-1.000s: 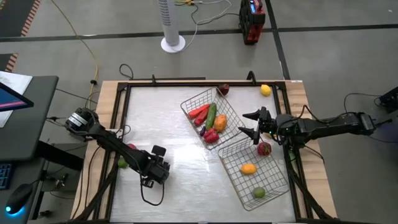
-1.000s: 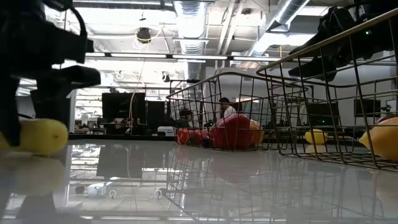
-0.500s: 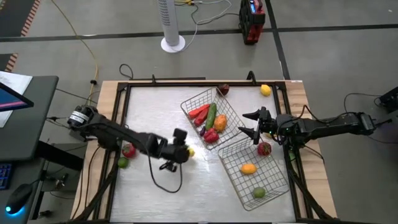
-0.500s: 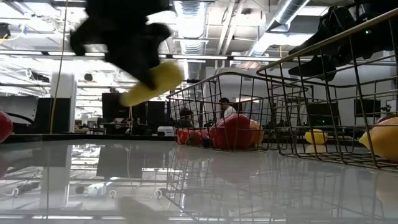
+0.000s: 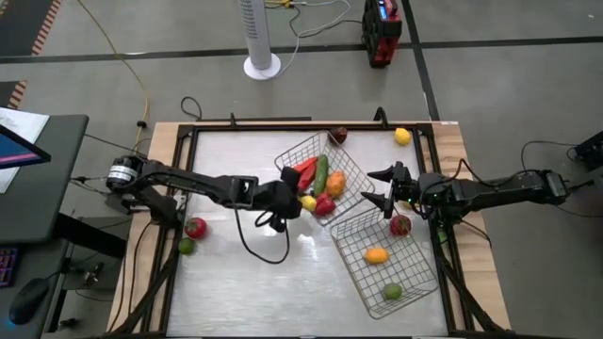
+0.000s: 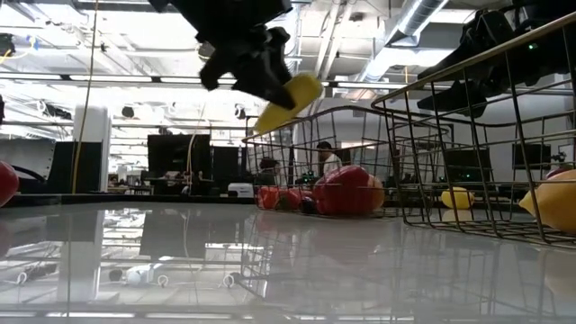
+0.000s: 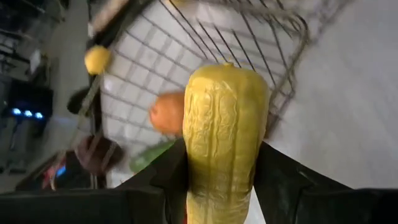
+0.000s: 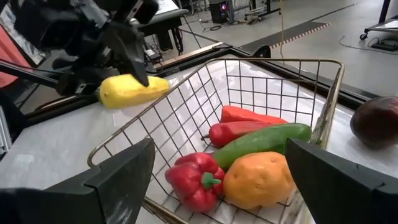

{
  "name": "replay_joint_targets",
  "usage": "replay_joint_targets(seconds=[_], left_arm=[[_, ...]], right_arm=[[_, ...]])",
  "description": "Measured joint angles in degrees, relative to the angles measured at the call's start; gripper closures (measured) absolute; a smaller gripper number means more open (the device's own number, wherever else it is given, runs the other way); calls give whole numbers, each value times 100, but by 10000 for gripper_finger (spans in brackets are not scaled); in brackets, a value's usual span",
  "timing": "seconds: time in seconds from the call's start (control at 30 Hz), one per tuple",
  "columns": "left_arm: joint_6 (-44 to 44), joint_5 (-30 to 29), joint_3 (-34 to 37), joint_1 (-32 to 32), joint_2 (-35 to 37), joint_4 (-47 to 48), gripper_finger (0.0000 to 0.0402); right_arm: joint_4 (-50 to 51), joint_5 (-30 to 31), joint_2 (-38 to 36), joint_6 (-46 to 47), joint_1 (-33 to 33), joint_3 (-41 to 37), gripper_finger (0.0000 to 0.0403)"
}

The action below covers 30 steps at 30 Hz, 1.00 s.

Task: Sort produce into baskets
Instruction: Put the corn into the left wire basket

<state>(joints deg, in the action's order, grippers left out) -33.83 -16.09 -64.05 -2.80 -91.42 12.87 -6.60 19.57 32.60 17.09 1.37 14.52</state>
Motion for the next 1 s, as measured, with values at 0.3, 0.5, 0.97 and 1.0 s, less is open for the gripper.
replay_joint_targets(seconds=[0.3, 0.5, 0.97, 1.0], left_arm=[[-23, 1004, -21, 248, 143, -152, 264], [35, 1702, -440, 350, 267, -238, 264], [1067, 827, -505, 1242, 43, -867, 182], [1138, 818, -504, 1270, 29, -835, 163]], right_arm=[[-39, -1, 0, -1, 13, -1, 17], [-77, -2, 0, -1, 13, 0, 17], [-259, -13, 117, -1, 15, -2, 17], [-256, -15, 120, -1, 15, -2, 17]])
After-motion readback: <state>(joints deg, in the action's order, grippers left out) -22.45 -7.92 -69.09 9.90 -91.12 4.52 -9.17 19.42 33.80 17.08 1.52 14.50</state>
